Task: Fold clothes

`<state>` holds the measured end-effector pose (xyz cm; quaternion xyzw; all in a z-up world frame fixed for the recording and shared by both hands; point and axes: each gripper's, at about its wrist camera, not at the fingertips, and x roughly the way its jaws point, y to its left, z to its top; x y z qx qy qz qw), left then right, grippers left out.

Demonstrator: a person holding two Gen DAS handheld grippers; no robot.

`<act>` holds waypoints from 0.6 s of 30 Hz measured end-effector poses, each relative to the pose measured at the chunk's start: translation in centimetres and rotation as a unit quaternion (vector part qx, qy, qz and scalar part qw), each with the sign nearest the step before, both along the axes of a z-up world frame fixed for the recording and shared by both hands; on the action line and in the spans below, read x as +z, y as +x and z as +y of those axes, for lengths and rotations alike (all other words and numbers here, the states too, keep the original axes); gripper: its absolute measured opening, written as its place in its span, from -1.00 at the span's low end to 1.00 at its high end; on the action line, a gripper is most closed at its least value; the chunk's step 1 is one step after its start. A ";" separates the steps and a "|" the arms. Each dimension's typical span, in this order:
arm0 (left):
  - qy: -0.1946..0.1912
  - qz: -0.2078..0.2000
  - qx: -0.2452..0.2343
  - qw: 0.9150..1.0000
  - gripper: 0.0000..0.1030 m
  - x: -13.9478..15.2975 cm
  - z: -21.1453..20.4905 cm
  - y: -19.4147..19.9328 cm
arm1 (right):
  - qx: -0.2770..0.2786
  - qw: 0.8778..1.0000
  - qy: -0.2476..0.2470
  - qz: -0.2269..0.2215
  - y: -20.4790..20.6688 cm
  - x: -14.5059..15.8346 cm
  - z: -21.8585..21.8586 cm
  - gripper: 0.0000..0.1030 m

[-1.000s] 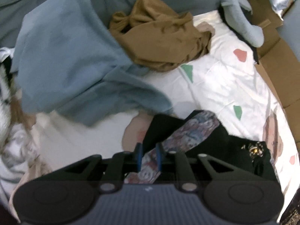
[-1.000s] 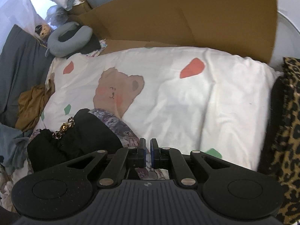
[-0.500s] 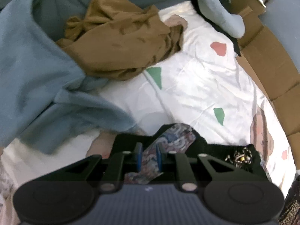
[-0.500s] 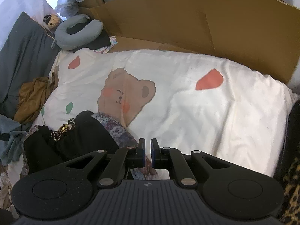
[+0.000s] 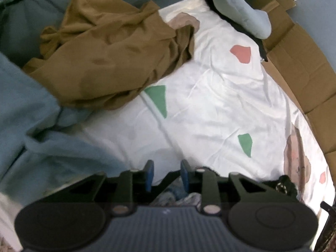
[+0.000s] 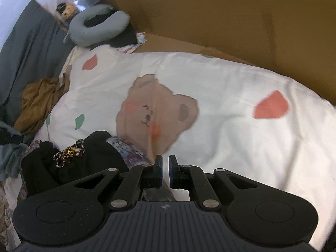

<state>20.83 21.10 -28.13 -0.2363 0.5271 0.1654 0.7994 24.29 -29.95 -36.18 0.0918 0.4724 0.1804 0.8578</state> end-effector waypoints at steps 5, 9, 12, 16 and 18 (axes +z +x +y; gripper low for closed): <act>-0.003 -0.002 -0.025 1.000 -0.34 -1.3 -1.0 2.2 | 0.042 0.999 -0.006 -0.009 2.5 -0.5 2.8 -0.90; -0.004 -0.004 -0.049 0.999 -0.30 -2.3 -1.9 4.0 | 0.062 0.998 -0.014 -0.016 4.3 -1.3 5.1 -0.81; -0.006 -0.005 -0.066 0.998 -0.29 -3.2 -2.5 5.3 | 0.078 0.997 -0.018 -0.016 5.3 -2.1 6.8 -0.81; -0.015 0.003 -0.095 0.995 -0.18 -4.5 -3.3 5.4 | 0.097 0.995 -0.030 -0.020 6.3 -3.3 8.6 -0.81; -0.020 0.007 -0.114 0.993 -0.17 -5.0 -3.9 5.1 | 0.104 0.993 -0.043 -0.027 6.7 -3.9 9.2 -0.81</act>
